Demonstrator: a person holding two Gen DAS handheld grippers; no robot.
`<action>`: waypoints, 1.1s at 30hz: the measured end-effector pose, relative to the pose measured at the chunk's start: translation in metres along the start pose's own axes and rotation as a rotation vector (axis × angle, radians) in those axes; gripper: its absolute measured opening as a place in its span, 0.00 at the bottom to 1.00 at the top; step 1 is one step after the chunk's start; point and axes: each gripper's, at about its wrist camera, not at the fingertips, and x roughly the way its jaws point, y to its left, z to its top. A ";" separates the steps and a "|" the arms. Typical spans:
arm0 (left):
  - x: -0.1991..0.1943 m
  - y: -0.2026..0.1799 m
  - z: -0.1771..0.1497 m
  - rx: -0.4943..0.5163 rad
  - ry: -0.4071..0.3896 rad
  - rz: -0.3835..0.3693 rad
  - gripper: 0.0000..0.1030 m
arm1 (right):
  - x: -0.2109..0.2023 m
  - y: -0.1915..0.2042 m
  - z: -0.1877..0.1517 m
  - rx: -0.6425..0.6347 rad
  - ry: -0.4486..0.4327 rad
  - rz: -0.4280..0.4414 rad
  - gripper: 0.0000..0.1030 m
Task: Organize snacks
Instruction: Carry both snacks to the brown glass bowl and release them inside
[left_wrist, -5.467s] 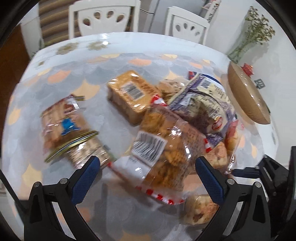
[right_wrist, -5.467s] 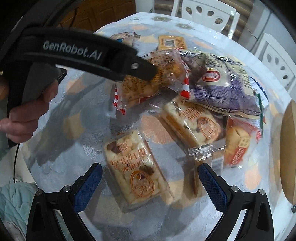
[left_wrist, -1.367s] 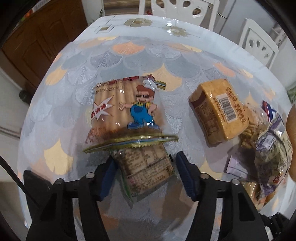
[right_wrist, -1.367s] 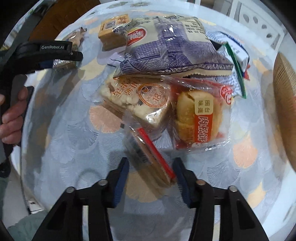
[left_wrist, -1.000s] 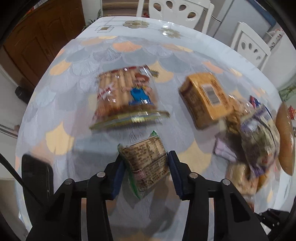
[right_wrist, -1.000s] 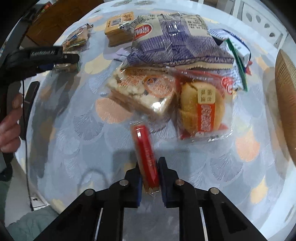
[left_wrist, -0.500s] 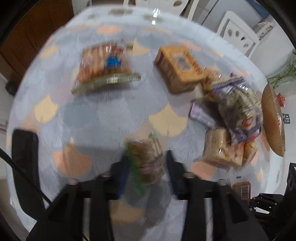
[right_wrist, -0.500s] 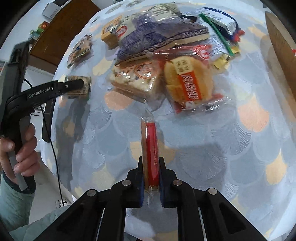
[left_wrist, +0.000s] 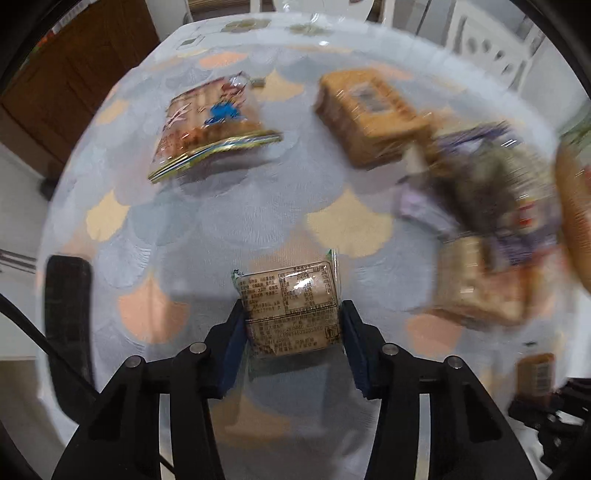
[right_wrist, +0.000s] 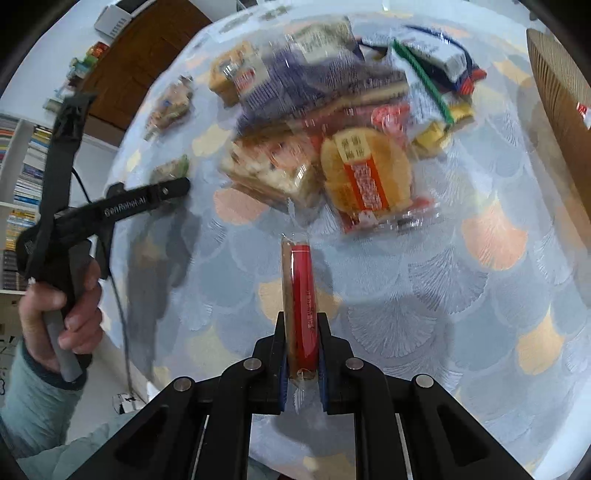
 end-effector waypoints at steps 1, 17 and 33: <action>-0.010 0.000 -0.001 -0.006 -0.023 -0.048 0.44 | -0.006 0.001 0.001 -0.001 -0.012 0.013 0.11; -0.145 -0.152 0.070 0.272 -0.234 -0.200 0.44 | -0.150 -0.079 0.025 0.178 -0.321 0.046 0.11; -0.096 -0.334 0.076 0.483 -0.093 -0.432 0.45 | -0.208 -0.215 0.011 0.505 -0.407 -0.173 0.11</action>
